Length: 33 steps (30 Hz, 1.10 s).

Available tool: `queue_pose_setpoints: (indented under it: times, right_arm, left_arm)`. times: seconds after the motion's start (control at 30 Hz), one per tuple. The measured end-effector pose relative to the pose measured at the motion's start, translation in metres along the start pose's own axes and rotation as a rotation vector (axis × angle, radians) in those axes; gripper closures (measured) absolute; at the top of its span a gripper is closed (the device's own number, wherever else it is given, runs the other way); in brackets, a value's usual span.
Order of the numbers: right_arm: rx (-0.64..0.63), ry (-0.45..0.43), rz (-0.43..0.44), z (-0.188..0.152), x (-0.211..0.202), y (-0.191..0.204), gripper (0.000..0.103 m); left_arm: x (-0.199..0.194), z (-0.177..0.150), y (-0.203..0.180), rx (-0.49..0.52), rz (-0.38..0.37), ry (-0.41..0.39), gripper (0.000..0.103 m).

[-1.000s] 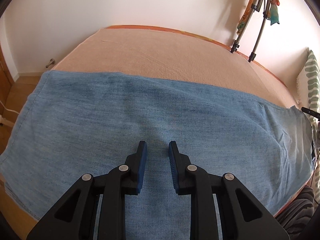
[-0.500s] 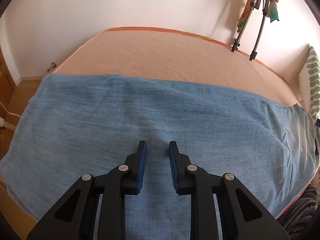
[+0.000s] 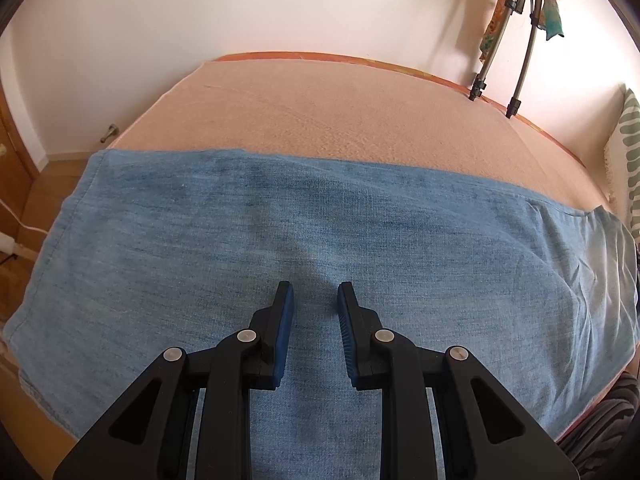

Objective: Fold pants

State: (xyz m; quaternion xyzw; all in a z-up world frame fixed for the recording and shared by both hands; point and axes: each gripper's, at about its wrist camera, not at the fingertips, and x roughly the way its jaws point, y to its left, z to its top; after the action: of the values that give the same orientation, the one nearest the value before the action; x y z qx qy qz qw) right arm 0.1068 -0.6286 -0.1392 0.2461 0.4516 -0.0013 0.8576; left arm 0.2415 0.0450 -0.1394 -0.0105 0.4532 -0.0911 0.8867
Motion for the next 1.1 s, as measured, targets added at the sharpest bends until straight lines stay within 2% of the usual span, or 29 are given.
queue_pose_setpoints:
  times: [0.03,0.07,0.1,0.2,0.27,0.3,0.33,0.37,0.4,0.5,0.53,0.63,0.7,0.8,0.93,1.1]
  right_arm:
    - [0.016,0.010,0.006,-0.003,0.001,-0.001,0.077]
    - [0.018,-0.008,-0.013,-0.007,-0.002,0.003,0.088]
    - [0.017,-0.024,-0.025,-0.010,-0.007,0.008,0.094]
    - [0.016,-0.149,-0.124,-0.019,-0.043,0.027,0.097]
    - [0.072,-0.229,-0.219,-0.027,-0.072,0.024,0.098]
    - [0.112,-0.241,-0.237,-0.030,-0.078,0.016,0.098]
    - [0.135,-0.224,-0.252,-0.031,-0.077,0.009,0.098]
    - [0.144,-0.205,-0.280,-0.032,-0.073,0.005,0.103]
    - [0.143,-0.187,-0.328,-0.030,-0.067,0.003,0.103]
    - [0.132,-0.165,-0.322,-0.023,-0.056,-0.003,0.103]
    - [0.129,-0.149,-0.307,-0.020,-0.054,-0.005,0.102]
    - [0.066,-0.136,-0.342,-0.012,-0.056,0.006,0.091]
    - [0.019,-0.136,-0.343,-0.011,-0.061,0.018,0.077]
    - [-0.055,-0.140,-0.377,-0.011,-0.068,0.041,0.070]
    - [-0.096,-0.159,-0.416,-0.013,-0.077,0.063,0.068]
    - [-0.158,-0.234,-0.451,-0.009,-0.099,0.100,0.051]
  left_arm:
    - [0.000,-0.001,0.000,-0.002,0.000,-0.003,0.082]
    - [-0.001,-0.001,0.001,-0.003,0.000,-0.005,0.082]
    - [-0.001,-0.002,0.001,-0.004,0.000,-0.006,0.082]
    - [-0.001,-0.002,0.000,0.001,0.000,-0.006,0.082]
    - [-0.002,-0.003,0.000,0.005,-0.002,-0.011,0.082]
    - [-0.002,-0.003,0.001,0.002,-0.005,-0.015,0.082]
    - [-0.002,-0.003,0.001,-0.003,-0.008,-0.018,0.082]
    - [-0.002,-0.003,0.002,-0.007,-0.010,-0.020,0.082]
    - [-0.002,-0.003,0.002,-0.009,-0.012,-0.021,0.082]
    - [-0.003,-0.003,0.002,0.007,-0.010,-0.017,0.082]
    - [-0.003,-0.003,0.002,0.009,-0.008,-0.015,0.082]
    - [-0.003,-0.001,0.001,0.013,-0.004,-0.008,0.082]
    - [-0.005,-0.001,0.001,0.012,-0.002,-0.003,0.082]
    - [-0.013,0.000,0.003,0.008,0.005,-0.015,0.082]
    - [-0.039,-0.003,0.016,0.012,0.041,-0.062,0.082]
    - [-0.073,-0.010,0.051,-0.024,0.094,-0.104,0.082]
